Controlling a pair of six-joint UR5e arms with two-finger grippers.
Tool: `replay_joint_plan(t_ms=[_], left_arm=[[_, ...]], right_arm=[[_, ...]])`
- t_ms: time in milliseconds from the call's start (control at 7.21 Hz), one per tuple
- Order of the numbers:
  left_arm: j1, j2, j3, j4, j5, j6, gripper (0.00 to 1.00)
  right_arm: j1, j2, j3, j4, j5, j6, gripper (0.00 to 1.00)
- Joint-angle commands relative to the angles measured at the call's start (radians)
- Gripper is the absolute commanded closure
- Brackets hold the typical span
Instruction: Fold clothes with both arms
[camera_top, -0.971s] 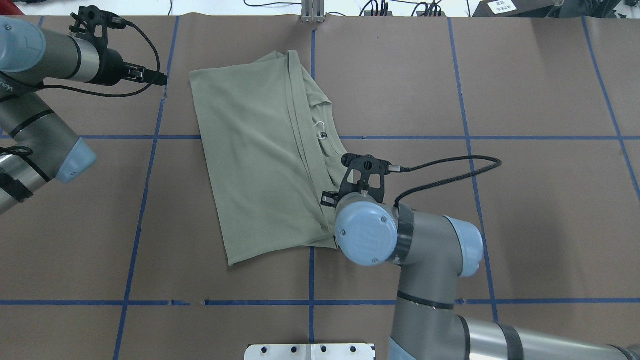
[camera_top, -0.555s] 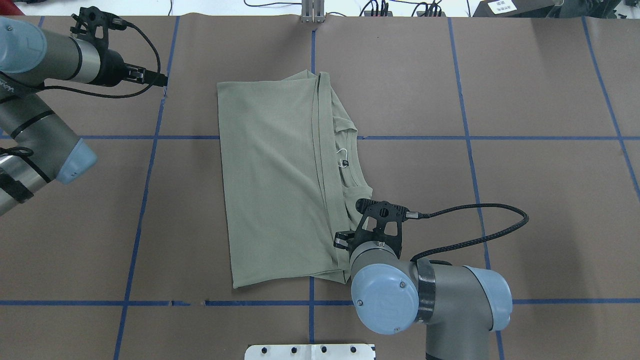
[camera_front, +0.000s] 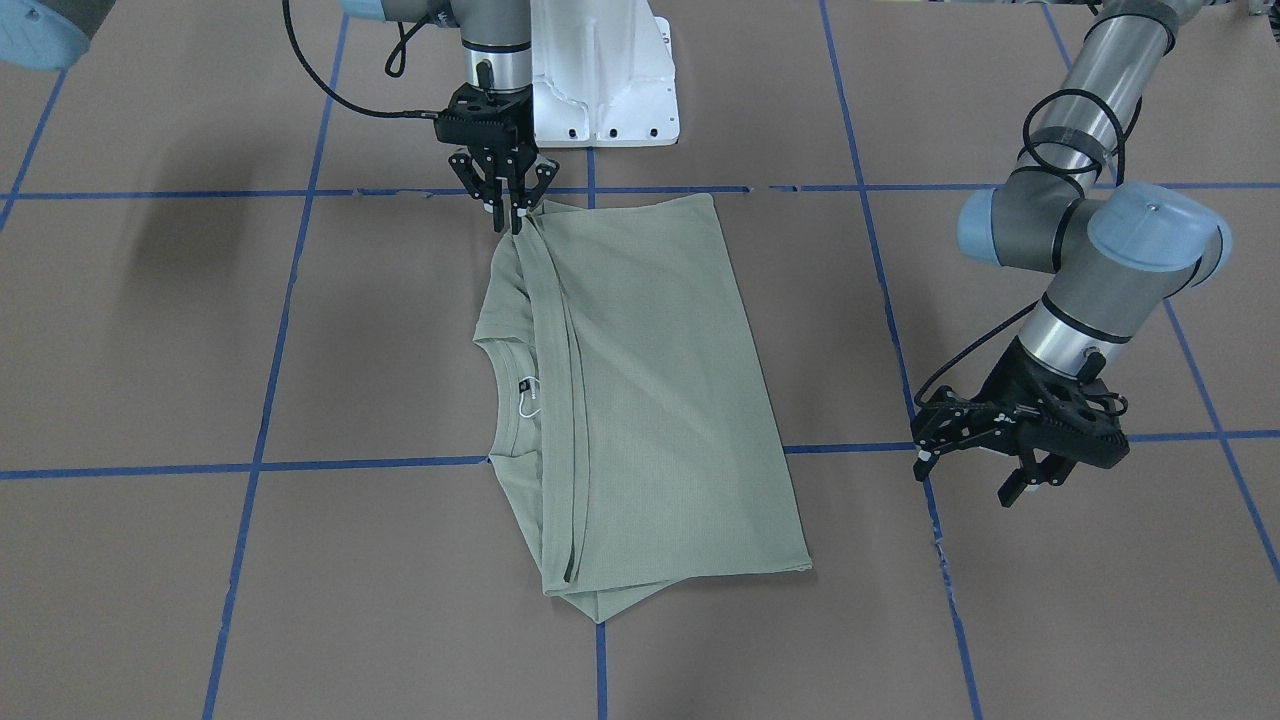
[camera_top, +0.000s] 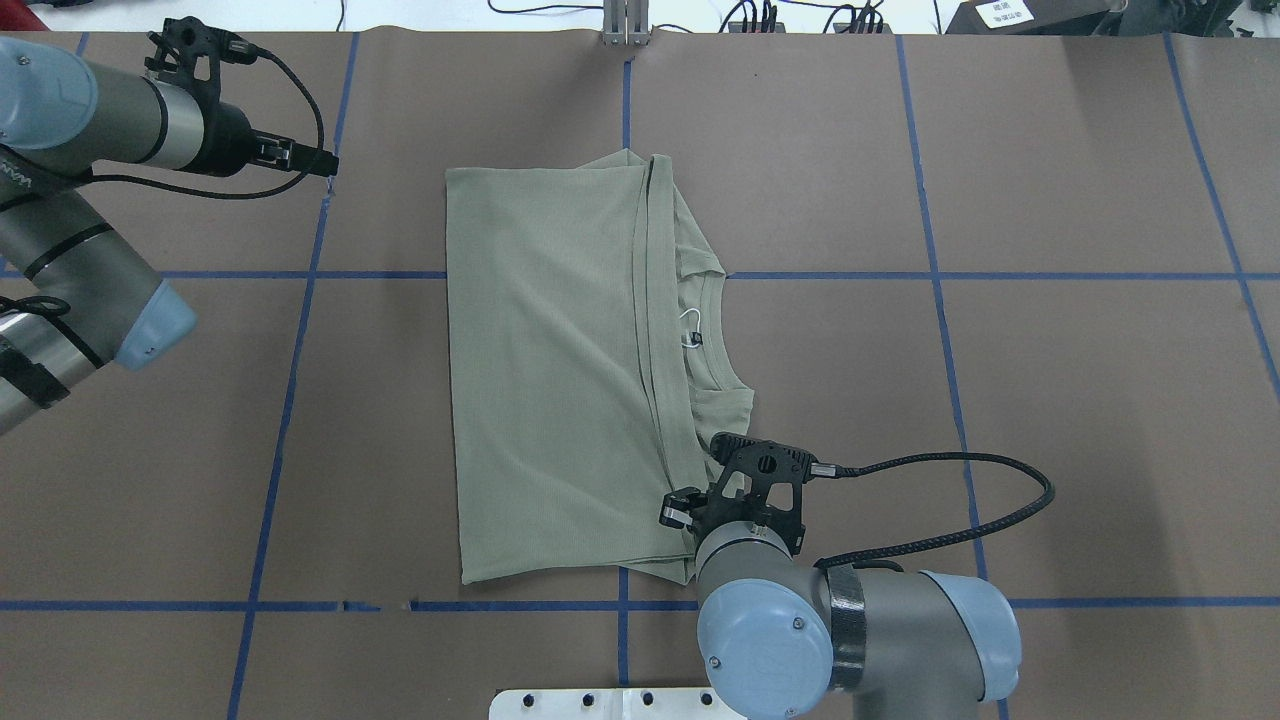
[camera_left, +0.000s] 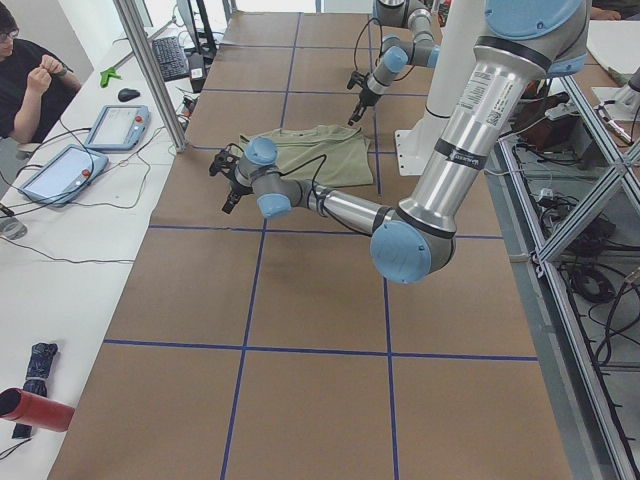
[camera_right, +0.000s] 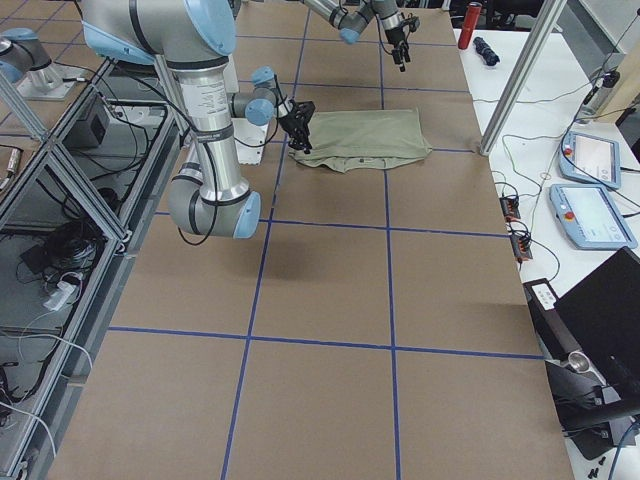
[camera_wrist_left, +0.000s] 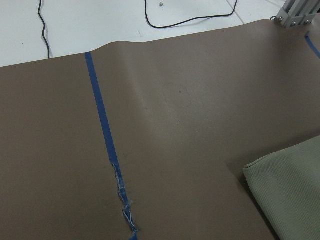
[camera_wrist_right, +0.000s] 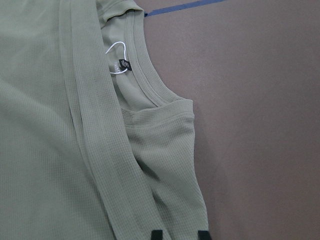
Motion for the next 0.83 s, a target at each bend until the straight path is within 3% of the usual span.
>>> replay_joint_plan(t_ms=[0, 139, 416, 555, 694], left_arm=[[-0.001, 0.000, -0.008, 0.000, -0.002, -0.002, 0.00], [-0.001, -0.002, -0.009, 0.000, -0.003, -0.002, 0.00], [-0.001, -0.002, -0.008, 0.000, -0.003, -0.002, 0.00], [0.001, -0.002, -0.008, 0.000, -0.003, -0.002, 0.00], [0.001, 0.000, -0.006, 0.000, -0.003, -0.002, 0.00]], right_arm=[[0.090, 0.049, -0.006, -0.003, 0.061, -0.185, 0.00], [0.147, 0.075, -0.041, -0.003, 0.146, -0.256, 0.00], [0.165, 0.215, -0.214, -0.006, 0.198, -0.371, 0.00], [0.163, 0.282, -0.314, -0.007, 0.221, -0.435, 0.06], [0.162, 0.308, -0.321, -0.086, 0.248, -0.524, 0.14]])
